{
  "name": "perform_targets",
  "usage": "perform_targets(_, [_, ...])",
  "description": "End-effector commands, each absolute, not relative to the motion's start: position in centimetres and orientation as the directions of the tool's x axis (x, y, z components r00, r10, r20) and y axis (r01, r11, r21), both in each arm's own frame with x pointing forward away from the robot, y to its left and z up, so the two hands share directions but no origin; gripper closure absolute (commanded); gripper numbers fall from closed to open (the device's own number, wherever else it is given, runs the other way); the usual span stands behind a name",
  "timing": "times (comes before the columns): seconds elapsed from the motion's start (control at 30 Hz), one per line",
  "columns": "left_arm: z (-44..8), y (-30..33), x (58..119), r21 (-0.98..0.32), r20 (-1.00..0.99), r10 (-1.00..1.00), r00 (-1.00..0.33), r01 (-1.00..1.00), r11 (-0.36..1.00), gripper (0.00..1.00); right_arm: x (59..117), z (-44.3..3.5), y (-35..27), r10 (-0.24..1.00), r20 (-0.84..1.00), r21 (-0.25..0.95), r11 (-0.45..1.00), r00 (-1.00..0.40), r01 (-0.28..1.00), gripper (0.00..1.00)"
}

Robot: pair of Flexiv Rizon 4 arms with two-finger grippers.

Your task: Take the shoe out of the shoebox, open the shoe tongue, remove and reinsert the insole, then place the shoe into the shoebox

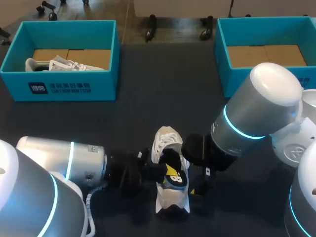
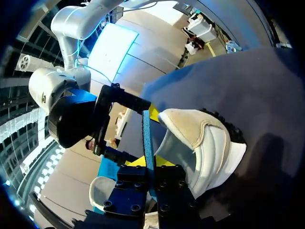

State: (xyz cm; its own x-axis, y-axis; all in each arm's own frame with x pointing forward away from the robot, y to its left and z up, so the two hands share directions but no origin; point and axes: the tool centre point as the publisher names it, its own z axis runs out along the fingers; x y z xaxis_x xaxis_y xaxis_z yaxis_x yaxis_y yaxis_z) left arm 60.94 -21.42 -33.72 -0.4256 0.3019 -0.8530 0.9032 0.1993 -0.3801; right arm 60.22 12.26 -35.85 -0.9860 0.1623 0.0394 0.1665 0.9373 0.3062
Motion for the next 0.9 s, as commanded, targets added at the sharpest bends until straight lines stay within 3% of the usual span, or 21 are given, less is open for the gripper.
perform_targets(0.03, [-34.0, -22.2, 60.9, -0.376, -0.847, 0.312, -0.429, 0.9, 0.219, 1.0, 60.1, -36.0, 12.2, 0.162, 0.037, 0.31, 0.936, -0.986, 0.166, 0.0])
perform_targets(0.23, [-33.4, -21.8, 60.5, -0.458, -0.826, 0.276, -0.492, 0.87, 0.181, 0.97, 60.1, -36.0, 12.2, 0.162, 0.037, 0.31, 0.936, -0.986, 0.166, 0.0])
perform_targets(0.27, [-33.2, -21.6, 60.4, -0.479, -0.818, 0.27, -0.508, 0.861, 0.17, 0.75, 60.1, -36.0, 12.2, 0.162, 0.037, 0.31, 0.936, -0.986, 0.166, 0.0])
perform_targets(0.3, [-33.0, -21.5, 60.3, -0.49, -0.812, 0.268, -0.518, 0.855, 0.167, 0.66, 60.1, -36.0, 12.2, 0.162, 0.037, 0.31, 0.936, -0.986, 0.166, 0.0])
perform_targets(0.33, [-32.8, -21.4, 60.2, -0.499, -0.81, 0.263, -0.523, 0.852, 0.159, 0.6, 60.1, -36.0, 12.2, 0.162, 0.037, 0.31, 0.936, -0.986, 0.166, 0.0])
perform_targets(0.4, [-32.4, -21.3, 60.0, -0.522, -0.803, 0.253, -0.54, 0.841, 0.139, 0.56, 60.1, -36.0, 12.2, 0.162, 0.037, 0.31, 0.936, -0.986, 0.166, 0.0])
perform_targets(0.6, [-31.8, -21.4, 59.2, -0.538, -0.797, 0.253, -0.548, 0.835, 0.114, 0.67, 60.1, -36.0, 12.2, 0.162, 0.037, 0.31, 0.936, -0.986, 0.166, 0.0])
perform_targets(0.63, [-31.8, -21.5, 59.1, -0.536, -0.798, 0.256, -0.545, 0.837, 0.111, 0.73, 60.1, -36.0, 12.2, 0.162, 0.037, 0.31, 0.936, -0.986, 0.166, 0.0])
perform_targets(0.7, [-31.7, -21.6, 58.9, -0.532, -0.801, 0.259, -0.54, 0.84, 0.107, 1.0, 60.1, -36.0, 12.2, 0.162, 0.037, 0.31, 0.936, -0.986, 0.166, 0.0])
perform_targets(0.9, [-31.9, -21.8, 58.8, -0.506, -0.813, 0.273, -0.514, 0.856, 0.102, 1.0, 60.1, -36.0, 12.2, 0.162, 0.037, 0.31, 0.936, -0.986, 0.166, 0.0])
